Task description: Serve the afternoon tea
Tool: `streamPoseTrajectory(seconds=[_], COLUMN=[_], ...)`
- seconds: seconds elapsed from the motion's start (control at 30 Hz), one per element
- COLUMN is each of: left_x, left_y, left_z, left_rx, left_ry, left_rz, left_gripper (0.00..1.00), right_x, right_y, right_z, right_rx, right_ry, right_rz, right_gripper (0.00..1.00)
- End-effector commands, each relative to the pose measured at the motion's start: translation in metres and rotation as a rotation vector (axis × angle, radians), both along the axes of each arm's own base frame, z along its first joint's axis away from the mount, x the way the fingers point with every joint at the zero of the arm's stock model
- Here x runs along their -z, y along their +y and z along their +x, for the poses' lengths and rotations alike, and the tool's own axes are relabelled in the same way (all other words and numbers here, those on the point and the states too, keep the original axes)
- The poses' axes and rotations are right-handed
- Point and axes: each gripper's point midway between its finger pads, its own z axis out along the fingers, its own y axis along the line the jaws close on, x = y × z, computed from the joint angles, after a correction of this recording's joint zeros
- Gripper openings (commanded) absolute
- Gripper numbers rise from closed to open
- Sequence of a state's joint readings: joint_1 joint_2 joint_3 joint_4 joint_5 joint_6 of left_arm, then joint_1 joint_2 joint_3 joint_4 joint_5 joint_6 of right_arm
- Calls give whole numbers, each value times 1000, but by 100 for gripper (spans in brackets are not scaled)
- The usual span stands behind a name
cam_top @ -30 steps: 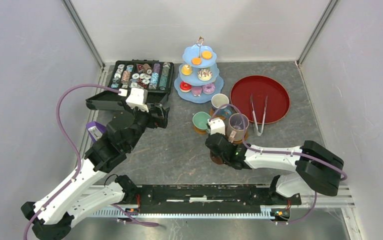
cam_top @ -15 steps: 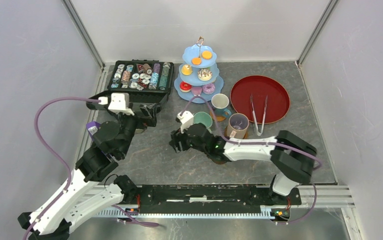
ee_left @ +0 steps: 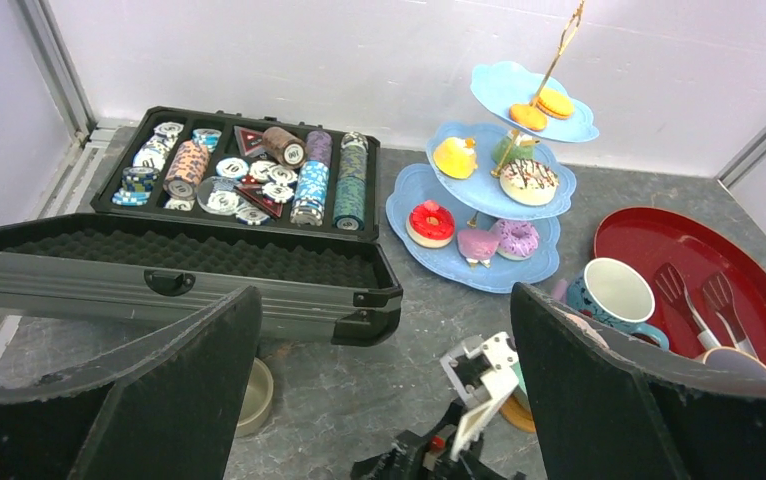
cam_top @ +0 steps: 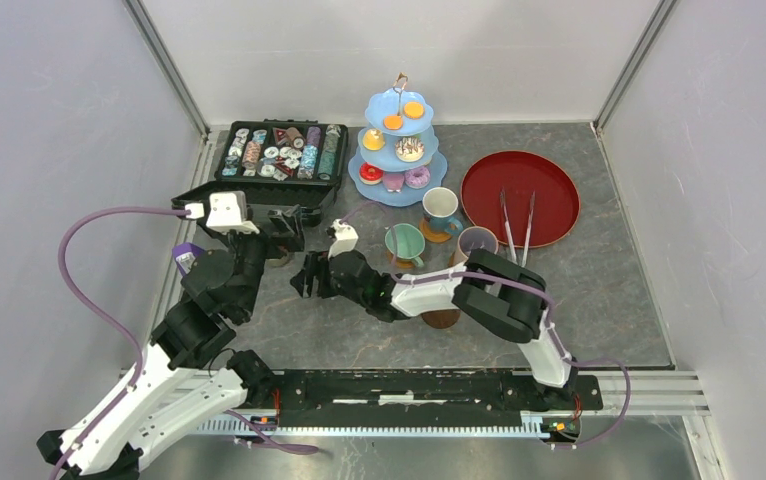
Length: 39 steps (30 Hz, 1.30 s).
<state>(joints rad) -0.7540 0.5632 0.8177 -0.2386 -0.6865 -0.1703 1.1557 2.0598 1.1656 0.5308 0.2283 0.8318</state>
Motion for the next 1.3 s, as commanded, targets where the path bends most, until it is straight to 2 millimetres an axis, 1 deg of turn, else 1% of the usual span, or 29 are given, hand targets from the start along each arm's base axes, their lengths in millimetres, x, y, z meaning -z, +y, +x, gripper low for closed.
streamPoseTrajectory(seconds=[0.0,0.1,0.13,0.23,0.3,0.37,0.57,0.7,0.77,0.83,0.9,1.03,1.1,1.23,1.27], left_x=[-14,-15,-14,-15,-14,-14,-12,-11,-11,-10,-11,-11,-11,-10,-10], left_y=[11,14,15,17,18,17,16,15,14,13,13,12,12,10,10], left_z=[0,-1,-1,-2,-2,-2,-1,-1,0,0,0,0,0,0,0], left_rx=[-48,-56,-58,-68,-70,-67,-67,-62,-57,-54,-52,-49,-46,-39,-39], left_ry=[-49,-53,-54,-59,-58,-59,-54,-53,-52,-50,-50,-51,-51,-49,-49], left_rz=[4,2,2,3,5,7,16,14,16,19,17,15,16,16,16], left_gripper=[100,100,100,100,100,100,99,99,98,98,98,98,98,98,98], right_x=[-33,-17,-15,-10,-7,2,13,22,27,34,44,52,52,42,38], right_y=[34,44,47,48,50,49,57,61,63,64,64,59,56,50,48], right_z=[23,31,35,44,52,60,80,92,94,94,95,95,94,92,92], right_rx=[69,79,81,106,125,158,215,241,253,263,274,289,291,283,281], right_ry=[15,56,70,89,87,103,169,203,229,259,285,292,286,259,248], right_rz=[174,182,203,251,246,236,324,327,333,333,287,214,187,159,155], right_gripper=[78,79,79,82,83,83,78,76,75,70,67,58,54,41,39])
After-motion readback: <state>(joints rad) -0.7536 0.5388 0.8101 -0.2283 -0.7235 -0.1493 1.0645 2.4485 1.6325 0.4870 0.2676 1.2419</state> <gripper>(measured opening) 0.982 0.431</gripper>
